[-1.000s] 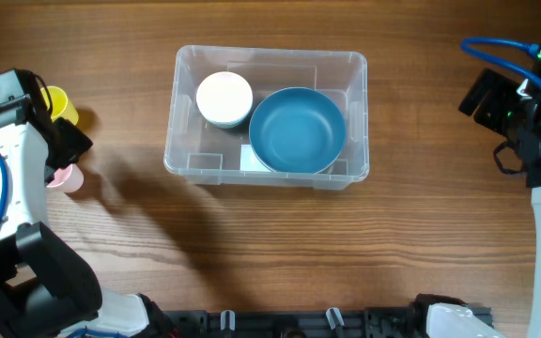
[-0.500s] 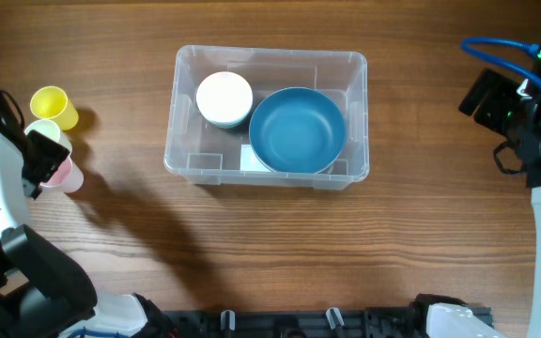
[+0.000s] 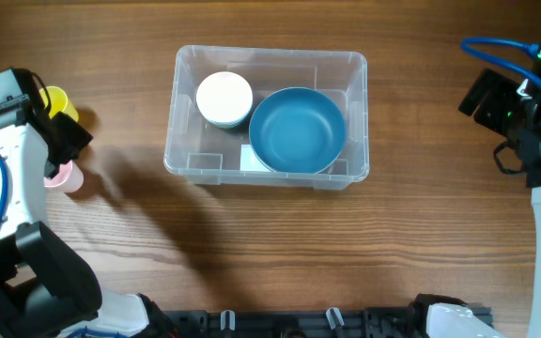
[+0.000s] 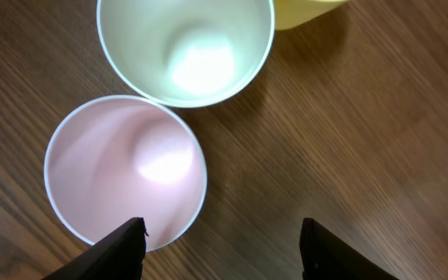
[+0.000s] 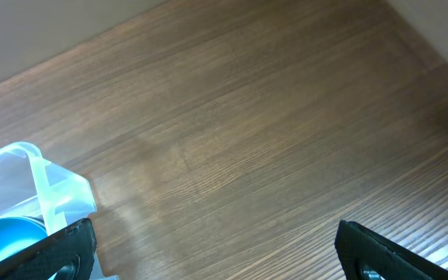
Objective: Pack container
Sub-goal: 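Grasp the pink cup with the left gripper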
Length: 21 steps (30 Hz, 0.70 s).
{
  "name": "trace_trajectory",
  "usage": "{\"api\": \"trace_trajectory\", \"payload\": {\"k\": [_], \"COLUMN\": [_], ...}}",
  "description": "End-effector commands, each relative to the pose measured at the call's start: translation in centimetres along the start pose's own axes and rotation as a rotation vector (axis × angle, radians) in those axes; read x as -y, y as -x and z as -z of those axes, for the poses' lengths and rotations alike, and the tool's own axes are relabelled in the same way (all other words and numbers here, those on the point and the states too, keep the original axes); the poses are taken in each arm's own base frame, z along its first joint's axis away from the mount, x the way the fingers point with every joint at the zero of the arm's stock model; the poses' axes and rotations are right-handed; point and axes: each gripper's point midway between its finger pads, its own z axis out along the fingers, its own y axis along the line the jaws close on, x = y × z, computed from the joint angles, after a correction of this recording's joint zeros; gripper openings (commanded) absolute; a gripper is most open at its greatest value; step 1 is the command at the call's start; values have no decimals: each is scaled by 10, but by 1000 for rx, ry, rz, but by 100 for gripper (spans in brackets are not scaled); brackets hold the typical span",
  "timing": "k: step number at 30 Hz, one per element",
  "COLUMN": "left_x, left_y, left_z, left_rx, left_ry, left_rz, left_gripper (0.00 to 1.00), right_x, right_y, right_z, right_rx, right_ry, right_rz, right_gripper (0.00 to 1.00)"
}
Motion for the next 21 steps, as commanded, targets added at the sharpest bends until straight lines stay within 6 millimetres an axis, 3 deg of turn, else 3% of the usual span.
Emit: {"api": "trace_trajectory", "payload": {"k": [1,7,13,16,21], "left_x": [-5,-5,-8,-8,-7], "left_y": [-4,-5,-17,-20,-18], "left_z": [-6,-14,-37,-45,-46], "left_rx": [-5,-19,-84,-106,-96], "left_ry": [31,37,66,75,71], "left_rz": [-23,-25,-33,-36,-34], "left_gripper": [65,66,64,57,30], "right_x": [1,1,1,1,1], "right_y": [1,1,1,1,1], "right_z": [0,0,0,0,0], "right_rx": [3,3,3,3,3], "right_ry": [0,0,0,0,0], "right_rz": [-17,-17,-17,-17,-18], "right_gripper": [100,100,100,100,99]}}
